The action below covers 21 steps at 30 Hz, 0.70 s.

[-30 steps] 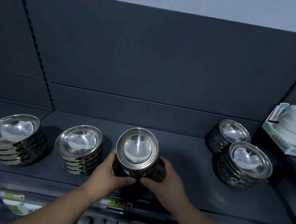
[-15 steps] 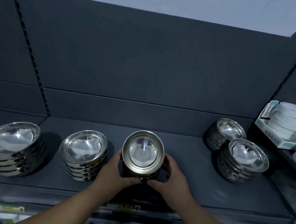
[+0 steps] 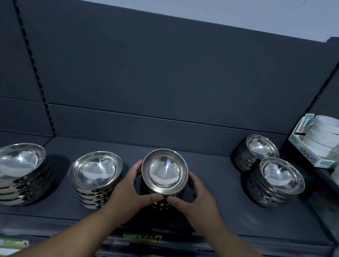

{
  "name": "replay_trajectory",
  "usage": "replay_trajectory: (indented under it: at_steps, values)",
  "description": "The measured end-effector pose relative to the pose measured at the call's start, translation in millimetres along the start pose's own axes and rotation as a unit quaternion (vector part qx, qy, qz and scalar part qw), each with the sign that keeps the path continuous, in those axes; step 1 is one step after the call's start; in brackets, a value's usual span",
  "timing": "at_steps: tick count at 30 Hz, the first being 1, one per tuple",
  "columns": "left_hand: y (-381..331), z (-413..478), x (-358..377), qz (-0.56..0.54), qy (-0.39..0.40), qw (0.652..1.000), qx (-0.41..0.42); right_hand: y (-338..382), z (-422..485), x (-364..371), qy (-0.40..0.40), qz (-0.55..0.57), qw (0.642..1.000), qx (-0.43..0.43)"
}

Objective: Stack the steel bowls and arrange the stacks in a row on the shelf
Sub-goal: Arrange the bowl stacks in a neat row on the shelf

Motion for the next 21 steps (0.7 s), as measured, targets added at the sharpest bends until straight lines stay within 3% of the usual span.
replay_trajectory:
  at_steps: [21]
  values:
    - [-3.7, -0.1, 2.4, 0.004, 0.013, 0.999, -0.037, 0.3, -2.9, -4.0, 0.002, 0.002, 1.0, 0.001]
Point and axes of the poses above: each hand's wrist, its own z-axis towards the middle knuckle, its own x-axis out of the palm, y = z × x, the point moved 6 cm from there along z, towards the middle knuckle, and after that the axes turned 14 degrees about x, right-handed, at the moved point
